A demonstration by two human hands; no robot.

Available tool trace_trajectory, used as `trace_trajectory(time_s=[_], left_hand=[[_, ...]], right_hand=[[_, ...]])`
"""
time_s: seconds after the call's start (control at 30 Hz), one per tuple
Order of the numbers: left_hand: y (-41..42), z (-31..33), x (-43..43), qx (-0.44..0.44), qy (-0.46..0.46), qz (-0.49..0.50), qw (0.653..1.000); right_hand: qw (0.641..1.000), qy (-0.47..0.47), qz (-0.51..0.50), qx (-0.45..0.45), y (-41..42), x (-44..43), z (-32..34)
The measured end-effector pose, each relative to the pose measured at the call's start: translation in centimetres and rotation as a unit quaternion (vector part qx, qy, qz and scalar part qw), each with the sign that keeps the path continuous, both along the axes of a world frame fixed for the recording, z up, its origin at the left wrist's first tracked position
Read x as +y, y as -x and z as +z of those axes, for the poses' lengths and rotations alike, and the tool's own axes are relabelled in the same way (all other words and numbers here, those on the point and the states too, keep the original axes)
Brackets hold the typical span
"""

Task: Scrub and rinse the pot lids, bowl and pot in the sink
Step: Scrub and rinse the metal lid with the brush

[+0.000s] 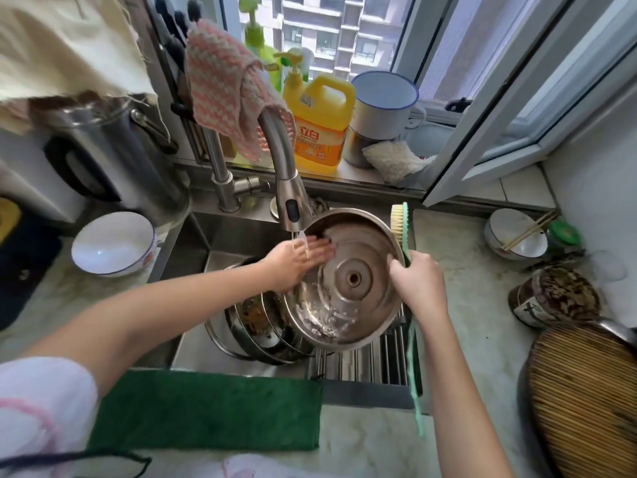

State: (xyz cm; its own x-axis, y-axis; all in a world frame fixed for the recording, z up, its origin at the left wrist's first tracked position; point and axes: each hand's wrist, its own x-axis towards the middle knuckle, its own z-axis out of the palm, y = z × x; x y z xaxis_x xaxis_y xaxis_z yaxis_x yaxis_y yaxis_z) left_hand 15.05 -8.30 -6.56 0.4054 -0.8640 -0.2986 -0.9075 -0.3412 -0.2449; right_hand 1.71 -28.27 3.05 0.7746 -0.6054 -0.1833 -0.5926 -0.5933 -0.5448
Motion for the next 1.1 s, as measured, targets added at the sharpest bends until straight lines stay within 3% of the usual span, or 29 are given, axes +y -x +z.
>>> trace_trajectory(time_s=[0.1, 0.2, 0.27, 0.33, 0.43, 0.5, 0.57, 0.7, 0.77, 0.87, 0.9, 1.0, 1.1], left_hand=[[-0.9, 1.0, -1.6, -0.017, 0.116, 0.010, 0.993], [-0.1, 1.1, -1.2, -0.001, 0.094, -0.002, 0.996], [1.4, -0.4, -0.6, -0.002, 0.005, 0.066, 0.998], [3.8, -0.5, -0.2, 0.069, -0.086, 0.190, 0.976], [6.5, 0.1, 0.0, 0.235, -0.084, 0.255, 0.934], [7.3, 1.9, 0.5, 0.361, -0.019, 0.280, 0.889], [8.0, 3.3, 1.3, 0.406, 0.128, 0.322, 0.846], [9.7, 4.8, 2.7, 0.307, 0.469, 0.401, 0.724], [10.0, 4.9, 2.8, 0.280, 0.550, 0.444, 0.650], [10.1, 5.6, 2.8, 0.323, 0.581, 0.504, 0.552], [10.1, 5.9, 2.9, 0.331, 0.585, 0.502, 0.544], [9.4, 6.6, 3.6, 0.320, 0.611, 0.458, 0.562], [7.8, 6.6, 4.4, 0.273, 0.617, 0.442, 0.591]], right_hand=[[0.998, -0.054, -0.001, 0.022, -0.4, -0.4, -0.6], [0.996, -0.084, -0.006, 0.043, -0.6, -0.8, -1.1], [0.996, -0.073, -0.032, 0.049, -0.6, -0.8, -1.7], [0.995, -0.062, -0.066, 0.040, -0.6, -0.4, -2.0], [0.993, -0.067, -0.096, 0.035, -0.5, -0.5, -2.2], [0.987, -0.099, -0.117, 0.043, -0.3, -1.0, -2.7], [0.977, -0.157, -0.140, 0.046, 0.1, -1.6, -3.5], [0.931, -0.319, -0.169, 0.054, 0.6, -2.6, -6.0], [0.909, -0.376, -0.164, 0.074, 1.1, -1.8, -6.2], [0.859, -0.481, -0.155, 0.085, 1.6, 0.4, -6.6], [0.843, -0.508, -0.155, 0.082, 1.6, 1.3, -6.8], [0.814, -0.551, -0.172, 0.054, 1.6, 4.0, -7.1], [0.819, -0.538, -0.199, -0.006, 1.1, 5.4, -7.4]])
